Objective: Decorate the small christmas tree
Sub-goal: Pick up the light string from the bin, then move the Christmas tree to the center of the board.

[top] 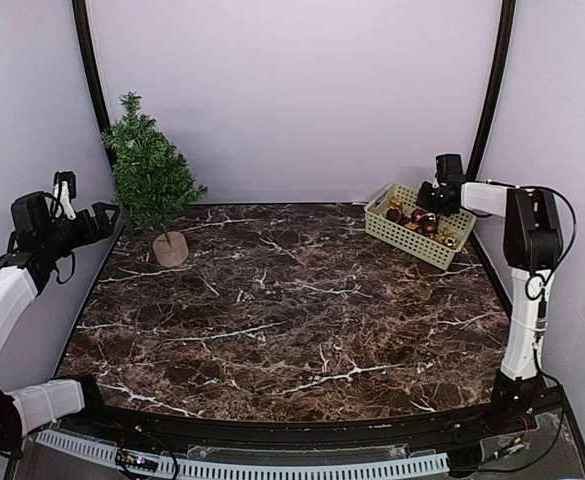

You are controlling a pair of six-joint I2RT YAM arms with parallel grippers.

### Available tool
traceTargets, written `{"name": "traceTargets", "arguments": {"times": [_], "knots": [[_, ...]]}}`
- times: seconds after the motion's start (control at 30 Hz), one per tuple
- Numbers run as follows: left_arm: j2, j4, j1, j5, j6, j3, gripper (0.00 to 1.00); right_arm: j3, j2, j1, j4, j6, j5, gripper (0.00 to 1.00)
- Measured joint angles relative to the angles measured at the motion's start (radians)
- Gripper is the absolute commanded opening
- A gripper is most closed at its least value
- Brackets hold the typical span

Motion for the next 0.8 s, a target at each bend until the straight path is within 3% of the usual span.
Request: {"name": "traceTargets", "arguments": {"times": [0.4, 0.8], "knots": [[0.119, 0.088, 0.010, 0.185, -0.013, -0.056, 0.97, -0.036, -0.348, 0.001, 0.099, -0.002, -0.105, 0.00], [-0.008, 0.084, -0.027, 0.193, -0.039, -0.049, 0.98, -0.058, -0.642, 0.085, -0.024, -0.036, -0.174, 0.00]]}}
